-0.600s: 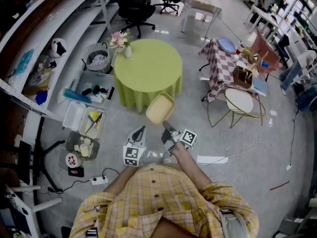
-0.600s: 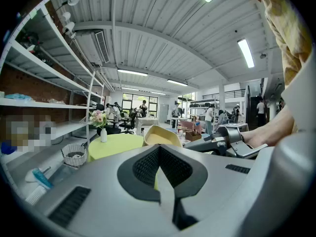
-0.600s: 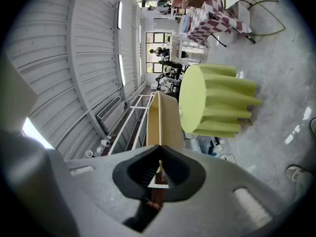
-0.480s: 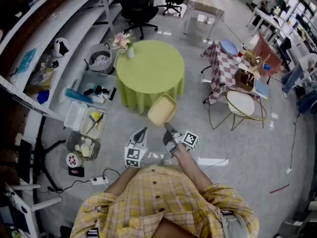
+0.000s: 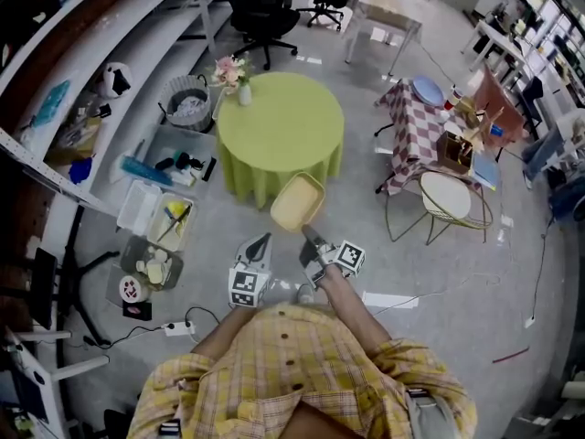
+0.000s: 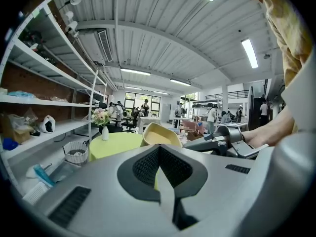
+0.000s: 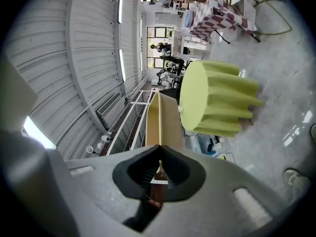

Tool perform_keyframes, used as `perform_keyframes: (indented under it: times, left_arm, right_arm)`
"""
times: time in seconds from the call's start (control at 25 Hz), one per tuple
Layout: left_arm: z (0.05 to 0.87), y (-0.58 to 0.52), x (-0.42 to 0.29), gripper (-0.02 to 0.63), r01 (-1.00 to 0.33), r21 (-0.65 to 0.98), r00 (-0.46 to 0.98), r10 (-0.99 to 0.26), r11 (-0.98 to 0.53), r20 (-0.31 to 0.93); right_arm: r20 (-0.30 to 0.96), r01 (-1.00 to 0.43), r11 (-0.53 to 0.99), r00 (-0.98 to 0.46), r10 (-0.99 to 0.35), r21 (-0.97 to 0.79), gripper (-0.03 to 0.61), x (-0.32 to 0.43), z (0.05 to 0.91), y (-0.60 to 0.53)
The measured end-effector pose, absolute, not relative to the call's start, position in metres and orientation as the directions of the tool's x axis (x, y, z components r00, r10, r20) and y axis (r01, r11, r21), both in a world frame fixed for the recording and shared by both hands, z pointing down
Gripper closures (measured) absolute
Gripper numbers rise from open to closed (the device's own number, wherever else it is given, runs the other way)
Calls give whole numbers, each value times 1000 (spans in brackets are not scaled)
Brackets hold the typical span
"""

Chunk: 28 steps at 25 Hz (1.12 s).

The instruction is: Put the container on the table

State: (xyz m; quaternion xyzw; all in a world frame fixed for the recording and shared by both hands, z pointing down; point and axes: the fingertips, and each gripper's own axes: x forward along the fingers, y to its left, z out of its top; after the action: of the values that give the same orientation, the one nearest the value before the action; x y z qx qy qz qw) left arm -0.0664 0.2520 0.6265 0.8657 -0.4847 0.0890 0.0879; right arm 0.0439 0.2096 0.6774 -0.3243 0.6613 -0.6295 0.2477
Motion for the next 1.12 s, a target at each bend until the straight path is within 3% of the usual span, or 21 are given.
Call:
perform_keyframes:
  times: [0.84,1.12]
  left_arm:
    - [632,214,-22,609,-888,48,454,-857,-456,243]
    - [630,204,10,609,-900,39,429,-868,-434,251]
  right_arm:
    - [73,-126,26,-715,-695,-992,567,88,683,163]
    - [15,-95,83,-742,-671,-992,566,113,676,144]
